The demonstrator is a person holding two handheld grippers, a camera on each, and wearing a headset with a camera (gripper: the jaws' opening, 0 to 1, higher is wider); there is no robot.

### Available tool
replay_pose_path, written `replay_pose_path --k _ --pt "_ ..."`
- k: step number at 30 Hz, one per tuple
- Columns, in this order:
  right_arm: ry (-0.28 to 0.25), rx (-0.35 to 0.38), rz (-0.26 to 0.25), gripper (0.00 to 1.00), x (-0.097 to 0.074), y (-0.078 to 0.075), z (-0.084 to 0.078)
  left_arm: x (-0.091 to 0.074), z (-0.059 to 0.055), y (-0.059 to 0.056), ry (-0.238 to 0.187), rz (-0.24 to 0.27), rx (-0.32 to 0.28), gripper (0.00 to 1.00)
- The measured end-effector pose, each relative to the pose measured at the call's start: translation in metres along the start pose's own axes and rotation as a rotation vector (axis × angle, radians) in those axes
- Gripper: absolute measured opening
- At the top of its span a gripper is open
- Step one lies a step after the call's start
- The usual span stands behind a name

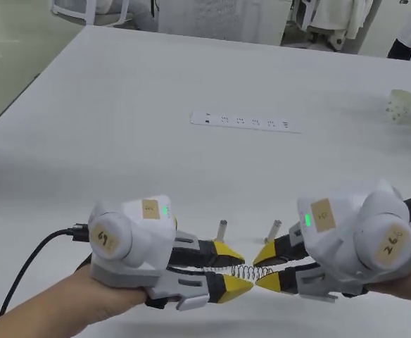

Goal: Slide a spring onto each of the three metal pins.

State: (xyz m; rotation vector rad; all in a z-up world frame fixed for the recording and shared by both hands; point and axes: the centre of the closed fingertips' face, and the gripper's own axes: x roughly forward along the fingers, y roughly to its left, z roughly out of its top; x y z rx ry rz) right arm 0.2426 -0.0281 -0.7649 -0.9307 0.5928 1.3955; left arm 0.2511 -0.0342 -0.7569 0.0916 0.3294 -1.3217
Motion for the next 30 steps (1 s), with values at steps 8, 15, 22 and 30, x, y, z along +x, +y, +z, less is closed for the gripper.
replay_pose_path --k 8,15,22,30 --pt "-0.001 -0.004 0.004 0.08 0.0003 0.0016 0.0000 0.0005 -0.0009 -0.0024 0.010 -0.004 0.018 0.05" --pt "-0.009 0.002 0.007 0.08 0.0000 0.0029 0.0014 -0.0007 0.0001 -0.0043 0.007 -0.013 0.033 0.04" --pt "-0.014 0.000 0.013 0.08 0.0010 0.0051 0.0020 -0.0018 -0.0006 -0.0074 0.011 -0.026 0.034 0.02" --pt "-0.026 0.014 0.008 0.09 -0.0002 0.0053 0.0018 -0.0016 0.0000 -0.0089 0.008 -0.029 0.021 0.02"
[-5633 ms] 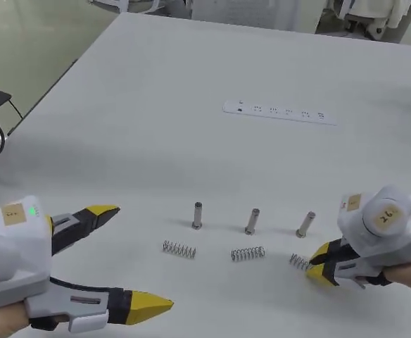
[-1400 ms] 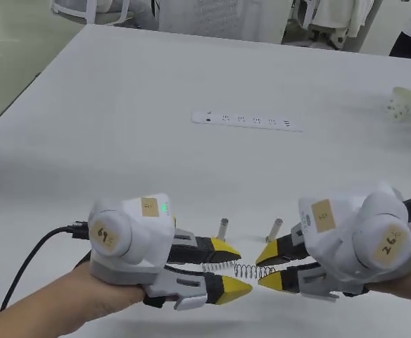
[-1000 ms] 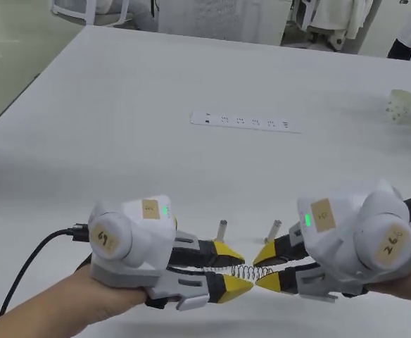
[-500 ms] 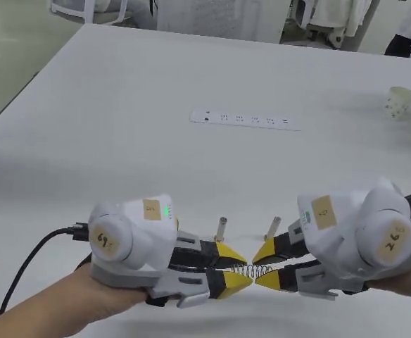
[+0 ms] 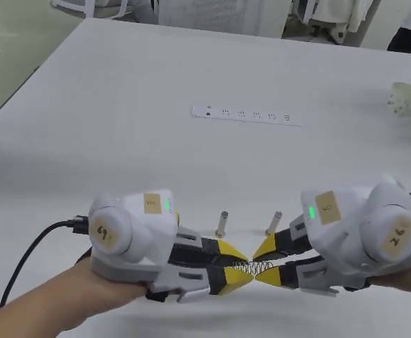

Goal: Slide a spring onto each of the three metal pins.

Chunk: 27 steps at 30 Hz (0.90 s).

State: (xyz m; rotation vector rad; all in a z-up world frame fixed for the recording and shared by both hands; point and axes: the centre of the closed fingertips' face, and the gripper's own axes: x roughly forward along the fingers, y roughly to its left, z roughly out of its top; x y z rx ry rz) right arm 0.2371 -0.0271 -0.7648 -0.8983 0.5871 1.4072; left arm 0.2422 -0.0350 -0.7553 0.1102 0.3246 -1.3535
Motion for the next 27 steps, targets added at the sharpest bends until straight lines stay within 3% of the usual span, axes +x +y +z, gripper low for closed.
replay_pose_path --k 5,15,27 --pt "-0.007 0.044 -0.001 0.09 -0.004 -0.001 -0.006 -0.001 0.003 -0.001 -0.010 -0.006 -0.002 0.02" --pt "-0.010 0.060 -0.002 0.10 -0.002 0.000 -0.012 -0.001 0.001 -0.002 -0.004 -0.010 -0.009 0.02" --pt "-0.009 0.016 -0.007 0.08 -0.006 0.001 -0.009 -0.002 -0.003 -0.003 -0.001 -0.014 -0.041 0.02"
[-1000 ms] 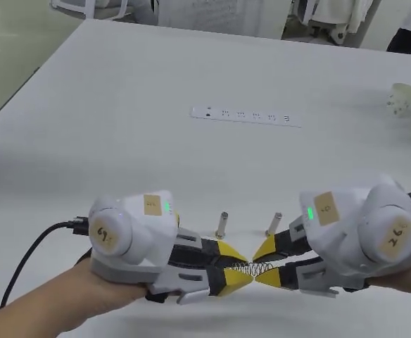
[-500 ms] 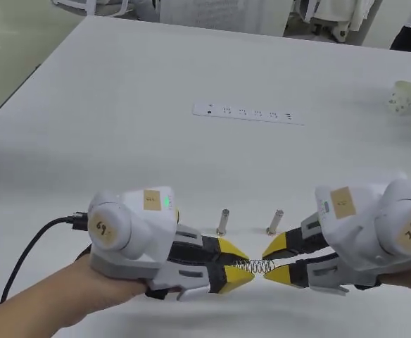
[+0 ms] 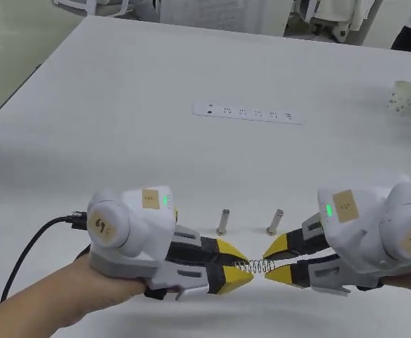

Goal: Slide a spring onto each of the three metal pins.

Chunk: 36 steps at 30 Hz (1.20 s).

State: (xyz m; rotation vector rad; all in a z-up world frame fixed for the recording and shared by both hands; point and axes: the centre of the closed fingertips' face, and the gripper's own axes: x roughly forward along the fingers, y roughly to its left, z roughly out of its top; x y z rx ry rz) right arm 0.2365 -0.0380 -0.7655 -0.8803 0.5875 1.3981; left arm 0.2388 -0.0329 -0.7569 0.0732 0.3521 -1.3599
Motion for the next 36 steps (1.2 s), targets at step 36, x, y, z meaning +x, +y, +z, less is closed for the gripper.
replay_pose_path --k 36 --pt "-0.253 0.075 0.015 0.07 -0.021 0.000 0.065 -0.002 0.002 -0.004 0.007 -0.011 0.035 0.02"
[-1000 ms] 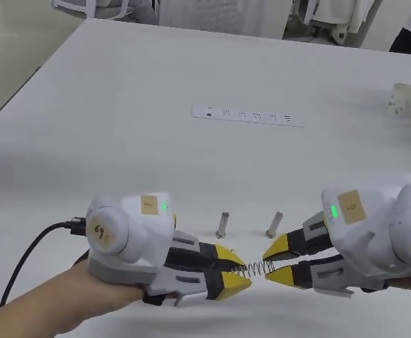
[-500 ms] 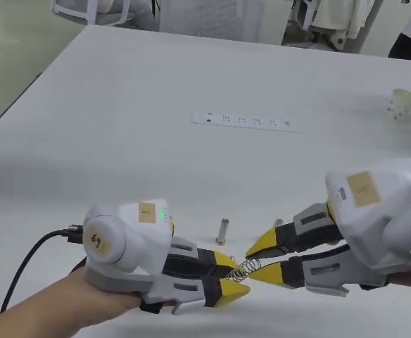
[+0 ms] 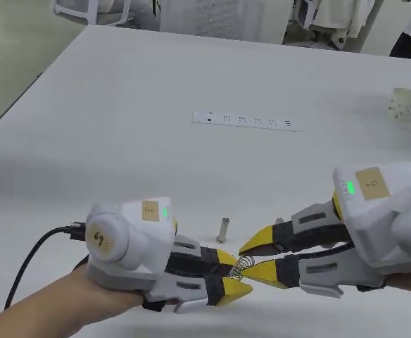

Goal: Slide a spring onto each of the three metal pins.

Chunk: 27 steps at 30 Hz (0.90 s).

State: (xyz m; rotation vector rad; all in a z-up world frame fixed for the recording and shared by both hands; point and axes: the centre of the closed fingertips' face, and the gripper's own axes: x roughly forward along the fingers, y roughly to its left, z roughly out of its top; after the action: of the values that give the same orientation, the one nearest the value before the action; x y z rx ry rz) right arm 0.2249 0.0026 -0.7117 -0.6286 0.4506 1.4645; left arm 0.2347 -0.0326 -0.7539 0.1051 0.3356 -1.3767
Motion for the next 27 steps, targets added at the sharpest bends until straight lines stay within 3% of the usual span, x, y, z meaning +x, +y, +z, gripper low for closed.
replay_pose_path --k 14,27 --pt "-0.103 0.041 -0.032 0.07 0.005 0.004 0.008 -0.002 -0.002 -0.005 0.017 -0.012 0.018 0.02" --pt "-0.108 0.002 -0.051 0.07 0.006 0.004 0.010 -0.006 -0.001 -0.002 0.000 0.005 0.000 0.03"
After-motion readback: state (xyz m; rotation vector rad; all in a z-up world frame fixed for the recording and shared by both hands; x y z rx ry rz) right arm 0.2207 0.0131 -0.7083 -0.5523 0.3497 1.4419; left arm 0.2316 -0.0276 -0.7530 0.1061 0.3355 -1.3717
